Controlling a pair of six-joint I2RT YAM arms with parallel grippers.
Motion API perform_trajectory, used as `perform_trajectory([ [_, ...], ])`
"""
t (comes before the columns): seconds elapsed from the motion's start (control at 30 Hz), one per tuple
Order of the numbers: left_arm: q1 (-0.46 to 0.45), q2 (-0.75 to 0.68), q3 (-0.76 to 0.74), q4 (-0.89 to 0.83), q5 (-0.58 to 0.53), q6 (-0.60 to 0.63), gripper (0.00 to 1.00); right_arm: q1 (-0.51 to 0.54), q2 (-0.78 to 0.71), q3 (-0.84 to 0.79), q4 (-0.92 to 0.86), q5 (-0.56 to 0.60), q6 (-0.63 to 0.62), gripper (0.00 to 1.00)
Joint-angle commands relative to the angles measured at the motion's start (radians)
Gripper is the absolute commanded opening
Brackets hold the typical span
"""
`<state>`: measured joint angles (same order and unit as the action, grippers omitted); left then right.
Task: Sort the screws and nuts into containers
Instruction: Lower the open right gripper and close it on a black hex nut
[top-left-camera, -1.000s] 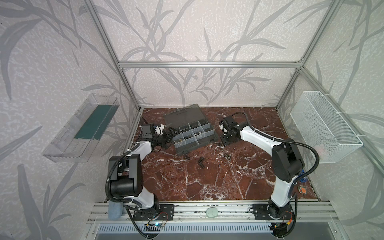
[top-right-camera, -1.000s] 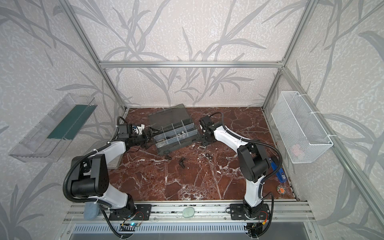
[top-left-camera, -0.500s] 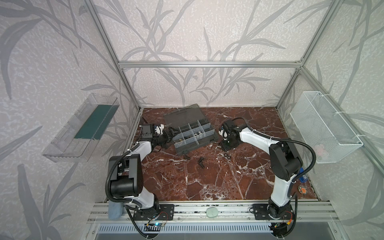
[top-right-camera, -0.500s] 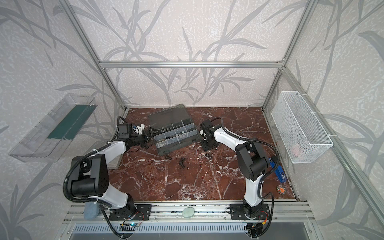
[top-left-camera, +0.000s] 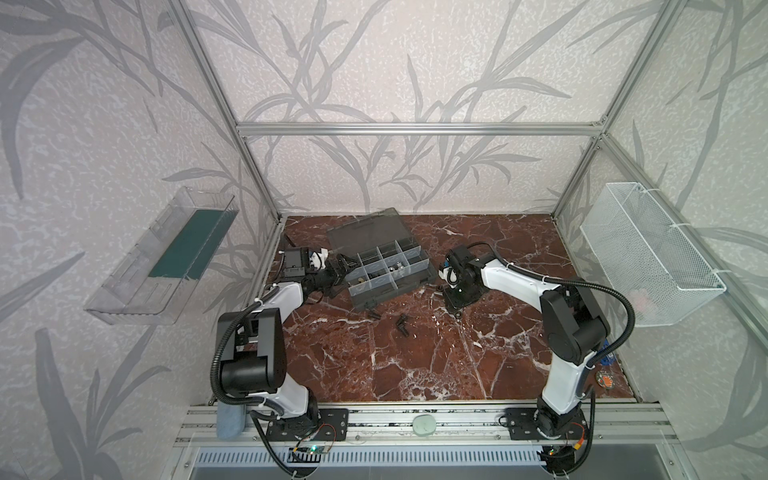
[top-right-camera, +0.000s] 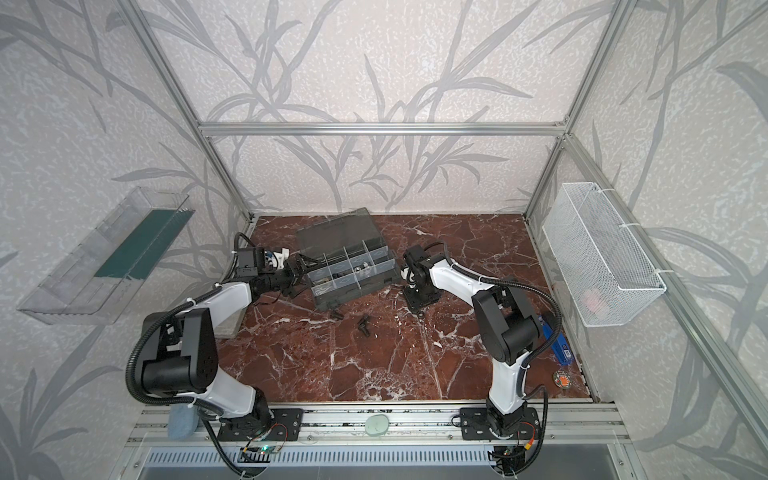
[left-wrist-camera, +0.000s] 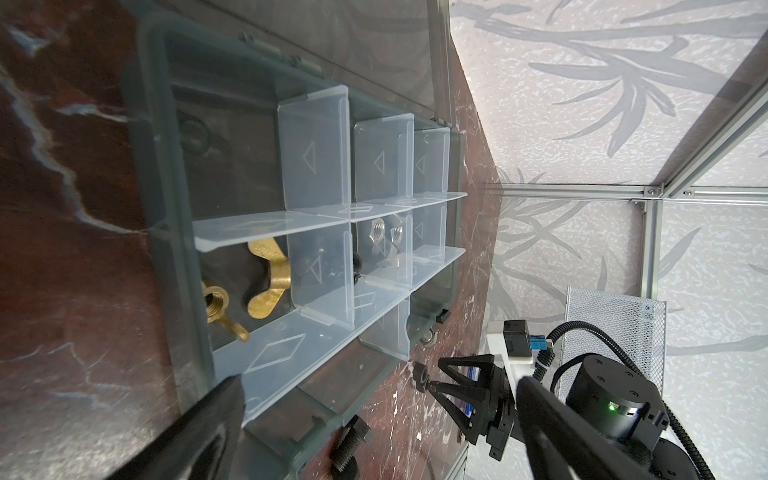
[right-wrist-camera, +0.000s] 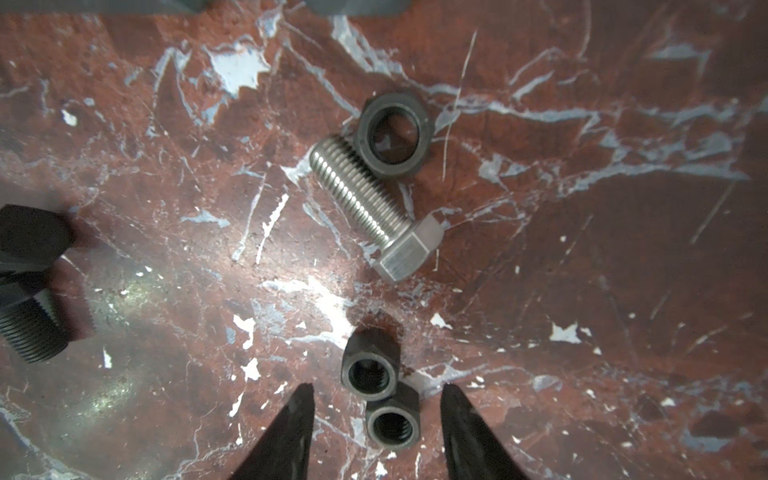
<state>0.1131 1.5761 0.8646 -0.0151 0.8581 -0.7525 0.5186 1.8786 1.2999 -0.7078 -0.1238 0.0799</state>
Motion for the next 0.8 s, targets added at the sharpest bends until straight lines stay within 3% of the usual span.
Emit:
perform_trajectory([
  [0.0,0.0,0.009,0.026,0.001,0.001,0.004,0.99,0.003,-0.005,-0.011,-0.018,-0.016,-0.008,0.5],
  [0.77,0.0,0.017,0.022,0.005,0.004,0.007,0.99,0.036,0.079,0.016,-0.03,0.009,-0.004,0.43],
])
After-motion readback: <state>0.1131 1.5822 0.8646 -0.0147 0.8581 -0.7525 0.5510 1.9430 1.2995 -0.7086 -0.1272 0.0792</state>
